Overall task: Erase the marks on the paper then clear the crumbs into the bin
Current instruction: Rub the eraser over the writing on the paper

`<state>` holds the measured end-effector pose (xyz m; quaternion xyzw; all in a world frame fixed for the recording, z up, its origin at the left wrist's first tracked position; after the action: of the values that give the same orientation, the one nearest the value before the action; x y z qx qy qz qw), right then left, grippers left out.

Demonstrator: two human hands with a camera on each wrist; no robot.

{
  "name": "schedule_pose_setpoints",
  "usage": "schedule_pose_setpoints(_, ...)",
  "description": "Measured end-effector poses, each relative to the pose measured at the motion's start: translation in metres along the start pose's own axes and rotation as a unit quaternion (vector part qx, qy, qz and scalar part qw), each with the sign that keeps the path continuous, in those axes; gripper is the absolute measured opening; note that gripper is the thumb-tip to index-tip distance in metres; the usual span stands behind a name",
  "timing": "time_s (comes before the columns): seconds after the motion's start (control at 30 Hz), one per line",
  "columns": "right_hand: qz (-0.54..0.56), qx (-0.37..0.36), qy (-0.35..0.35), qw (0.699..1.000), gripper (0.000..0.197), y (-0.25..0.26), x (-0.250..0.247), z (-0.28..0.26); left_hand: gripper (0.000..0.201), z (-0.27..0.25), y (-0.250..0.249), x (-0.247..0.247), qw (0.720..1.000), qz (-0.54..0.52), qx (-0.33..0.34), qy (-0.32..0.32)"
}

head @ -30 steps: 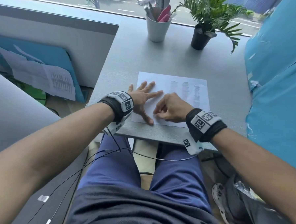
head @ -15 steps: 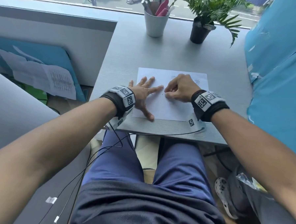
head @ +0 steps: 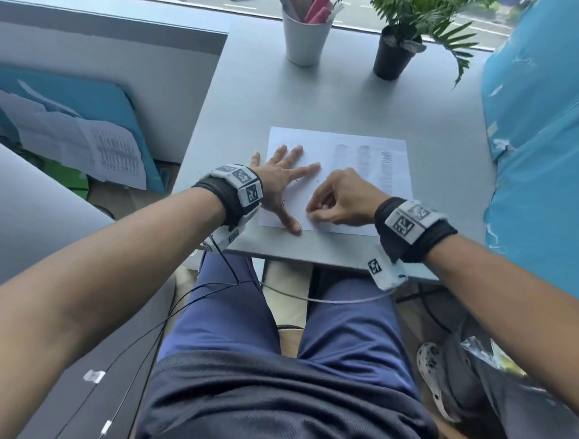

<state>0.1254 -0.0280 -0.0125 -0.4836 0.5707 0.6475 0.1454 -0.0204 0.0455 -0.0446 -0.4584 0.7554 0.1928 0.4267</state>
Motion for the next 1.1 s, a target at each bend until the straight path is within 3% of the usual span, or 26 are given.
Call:
schedule_pose_setpoints(0.1,0.016,0.041,-0.076,0.996,0.009,-0.014,-0.014,0.004,0.143,-0.001,-0.003,0.0,1.0,-0.003,0.003,0.004)
schedule_pose_setpoints(0.23,0.004,-0.015,-0.001,1.0,0.01,0.006,0.005,0.001,0.143,-0.002,-0.001,0.0,1.0,0.005,-0.002,0.004)
schedule_pose_setpoints(0.4,0.004,0.033,-0.073,0.997,0.011,-0.015,-0.016,0.007,0.142,-0.003,-0.003,0.0,1.0,0.001,0.001,0.008)
schedule_pose_setpoints(0.5,-0.008,-0.024,0.012,1.0,0.01,0.004,0.003,0.003,0.143,-0.002,-0.001,0.0,1.0,0.005,-0.002,0.005)
schedule_pose_setpoints(0.63,0.003,0.028,-0.064,0.998,0.01,-0.012,-0.016,0.008,0.143,-0.002,-0.003,0.0,1.0,0.004,0.0,0.007)
schedule_pose_setpoints(0.77,0.002,-0.027,0.009,1.0,0.008,0.006,0.002,0.005,0.143,-0.003,-0.002,0.0,1.0,0.008,-0.005,0.007)
schedule_pose_setpoints(0.9,0.008,0.024,-0.067,0.997,0.01,-0.009,-0.014,0.008,0.142,-0.003,-0.003,-0.001,1.0,0.003,-0.002,0.01)
schedule_pose_setpoints(1.03,0.032,-0.024,0.002,0.999,0.008,0.009,0.005,0.006,0.143,-0.003,-0.003,0.0,1.0,0.011,-0.003,0.011)
schedule_pose_setpoints(1.1,0.035,0.013,-0.049,0.998,0.01,-0.003,-0.008,0.009,0.143,-0.002,-0.003,0.0,1.0,0.006,0.001,0.01)
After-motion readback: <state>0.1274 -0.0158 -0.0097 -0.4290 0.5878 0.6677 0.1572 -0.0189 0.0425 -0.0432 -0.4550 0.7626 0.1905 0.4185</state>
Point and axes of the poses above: each hand's wrist, its own z-axis towards the middle knuckle, its own x-axis out of the palm, y = z × x, the point moved 3 cm from there along z, towards the middle knuckle, and after that the axes turned 12 degrees about -x, right-handed, at the moved point
